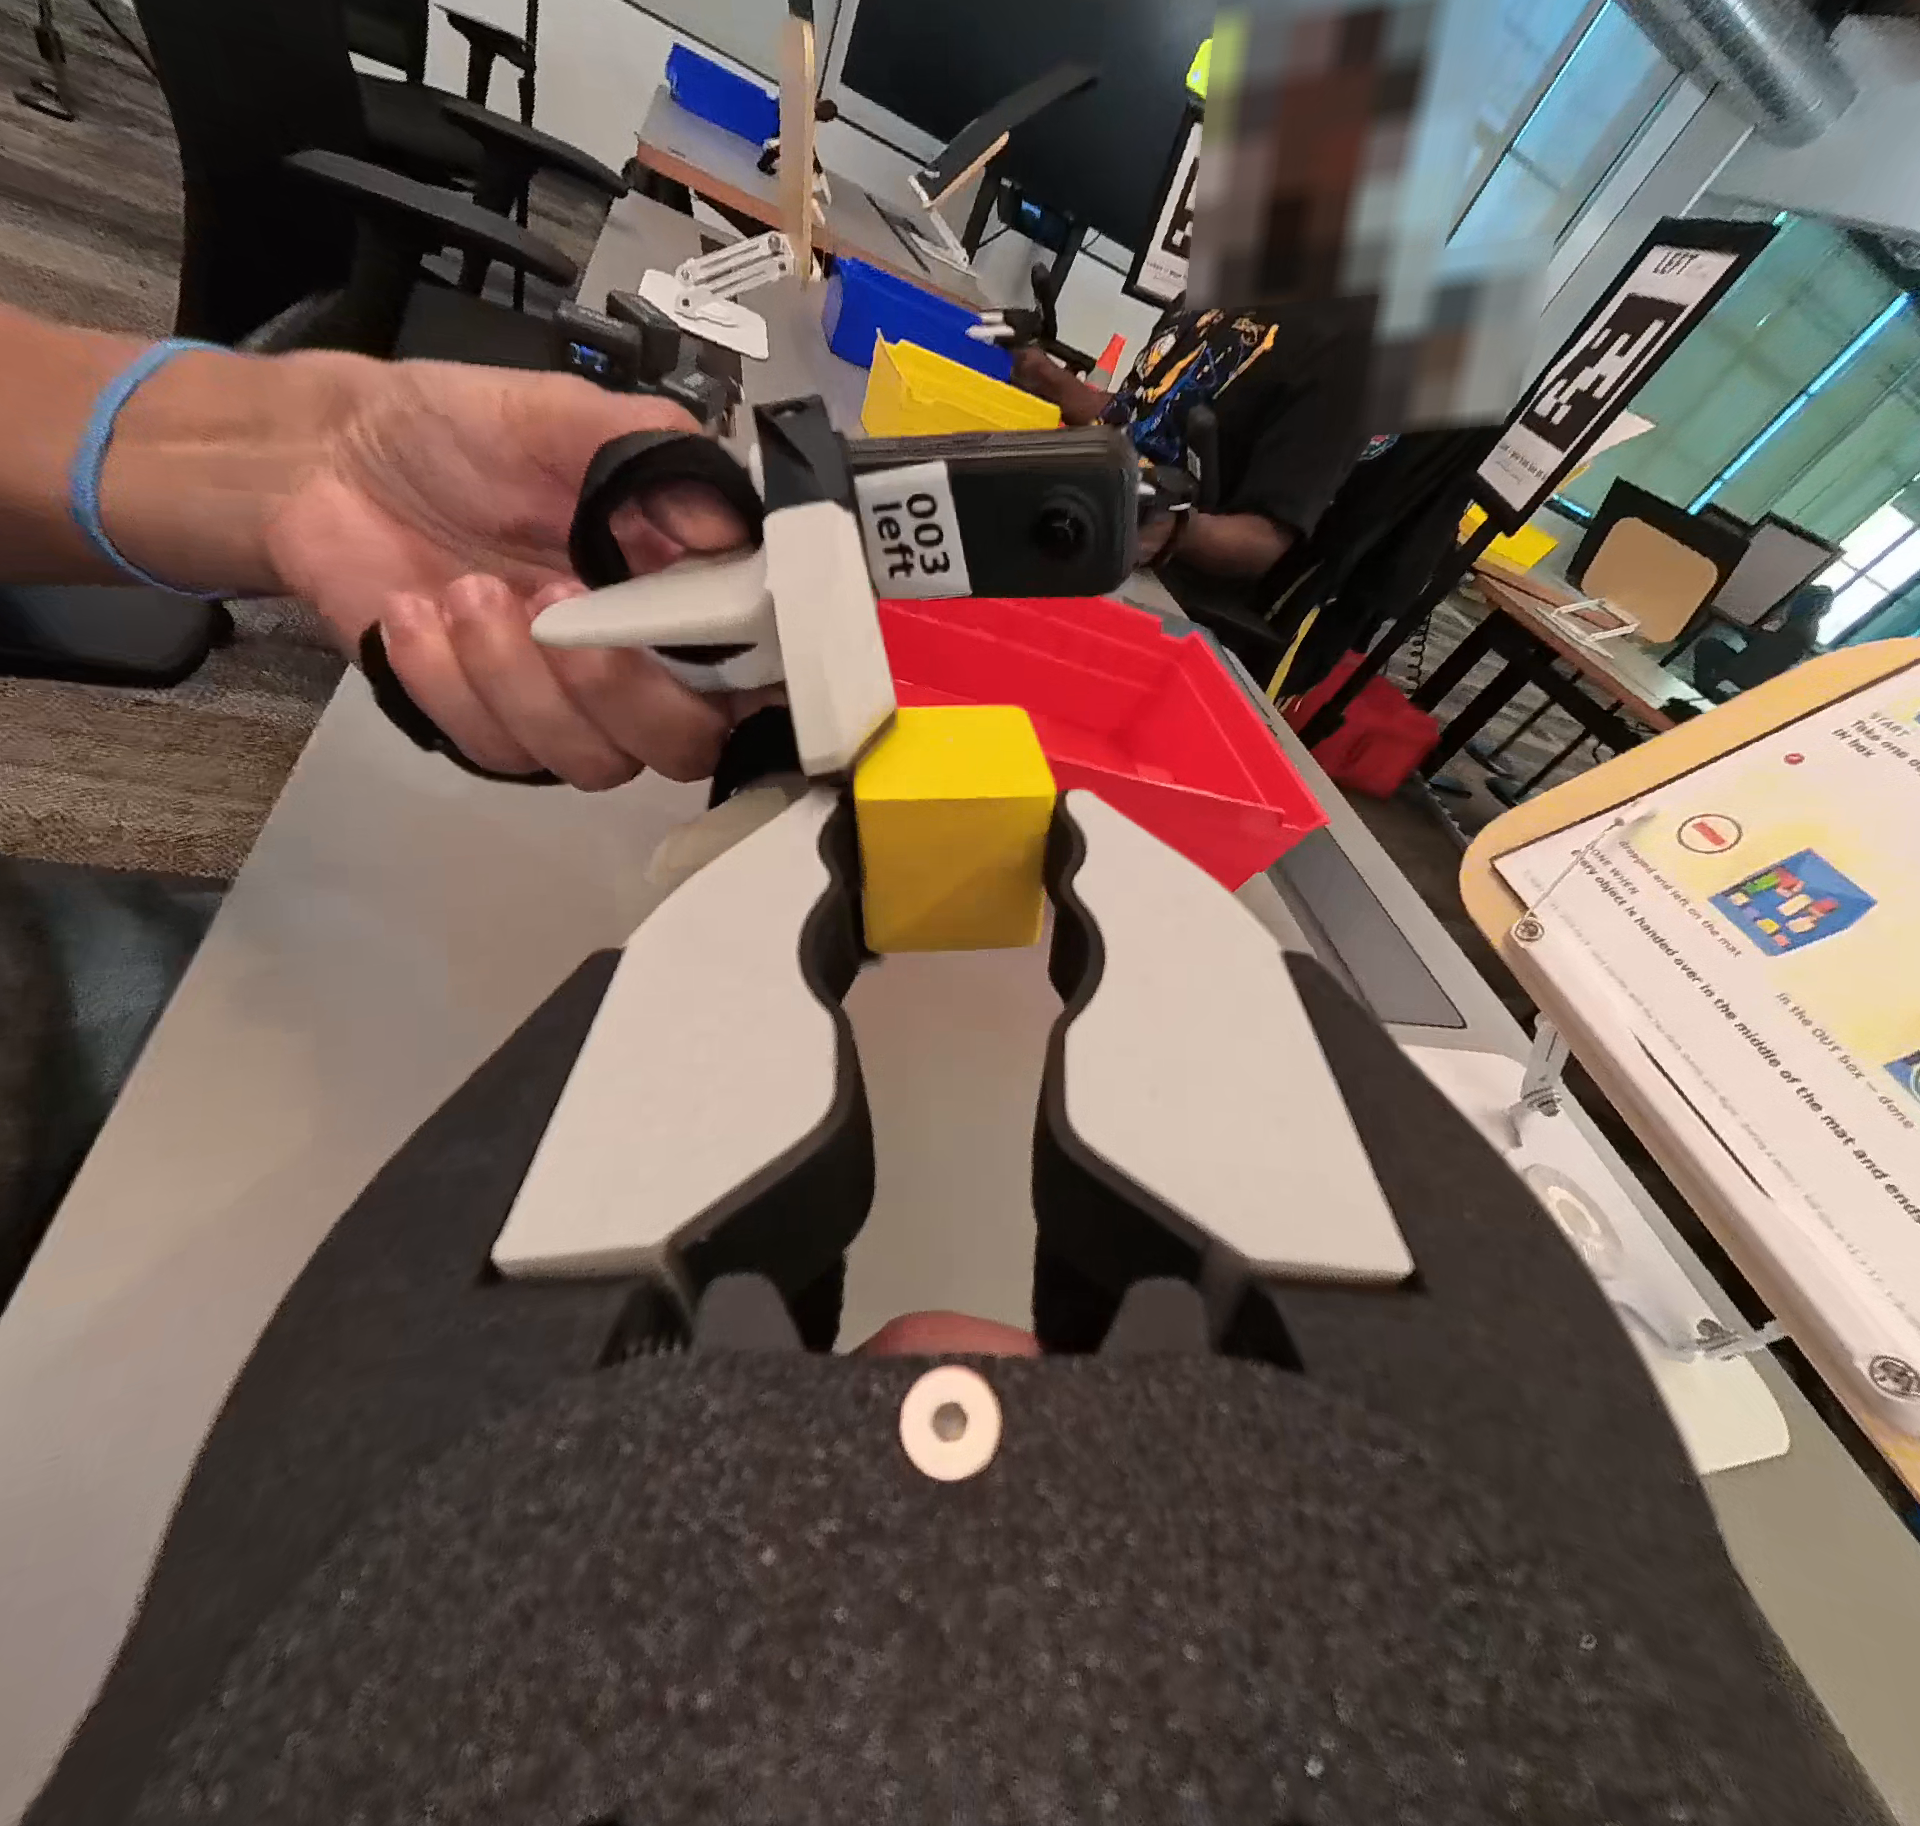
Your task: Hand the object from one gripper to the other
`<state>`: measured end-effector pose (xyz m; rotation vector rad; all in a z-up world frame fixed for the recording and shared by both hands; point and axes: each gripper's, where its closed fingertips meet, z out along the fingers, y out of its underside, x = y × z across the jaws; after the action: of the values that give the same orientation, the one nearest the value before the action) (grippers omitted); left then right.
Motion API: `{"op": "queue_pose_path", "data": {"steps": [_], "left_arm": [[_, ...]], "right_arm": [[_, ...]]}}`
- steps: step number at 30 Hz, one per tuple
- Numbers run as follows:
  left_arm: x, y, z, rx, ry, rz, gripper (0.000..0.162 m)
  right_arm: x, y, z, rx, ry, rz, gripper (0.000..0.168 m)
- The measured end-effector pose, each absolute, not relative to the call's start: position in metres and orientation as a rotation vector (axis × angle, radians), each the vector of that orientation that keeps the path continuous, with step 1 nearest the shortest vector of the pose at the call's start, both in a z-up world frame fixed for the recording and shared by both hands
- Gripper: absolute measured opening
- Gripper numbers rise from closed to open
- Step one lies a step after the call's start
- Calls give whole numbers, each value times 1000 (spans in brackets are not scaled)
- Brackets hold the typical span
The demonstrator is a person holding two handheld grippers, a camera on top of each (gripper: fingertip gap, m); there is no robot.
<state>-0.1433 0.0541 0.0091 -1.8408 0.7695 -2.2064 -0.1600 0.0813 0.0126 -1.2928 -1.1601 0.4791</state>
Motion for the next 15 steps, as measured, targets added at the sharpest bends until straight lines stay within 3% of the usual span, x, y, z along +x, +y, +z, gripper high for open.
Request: {"op": "queue_pose_path", "data": {"steps": [1,2,3,6,9,15], "left_arm": [[-145,55,6,-1832,776,-2152,44],[-150,56,0,-1844,781,-2084,67],[-157,53,-7,-1845,805,-2036,77],[-189,35,-43,-1850,858,-1855,60],[-225,30,-87,-1922,769,-1625,54],[-260,42,-120,-1989,679,-1422,52]], "right_arm": [[-155,80,16,-1295,-1146,485,34],[-147,80,19,-1305,-1137,486,34],[-134,83,22,-1325,-1121,459,34],[-64,100,34,-1441,-1001,319,34],[41,124,29,-1665,-762,155,34],[170,136,-65,-2222,-360,69,34]]}}
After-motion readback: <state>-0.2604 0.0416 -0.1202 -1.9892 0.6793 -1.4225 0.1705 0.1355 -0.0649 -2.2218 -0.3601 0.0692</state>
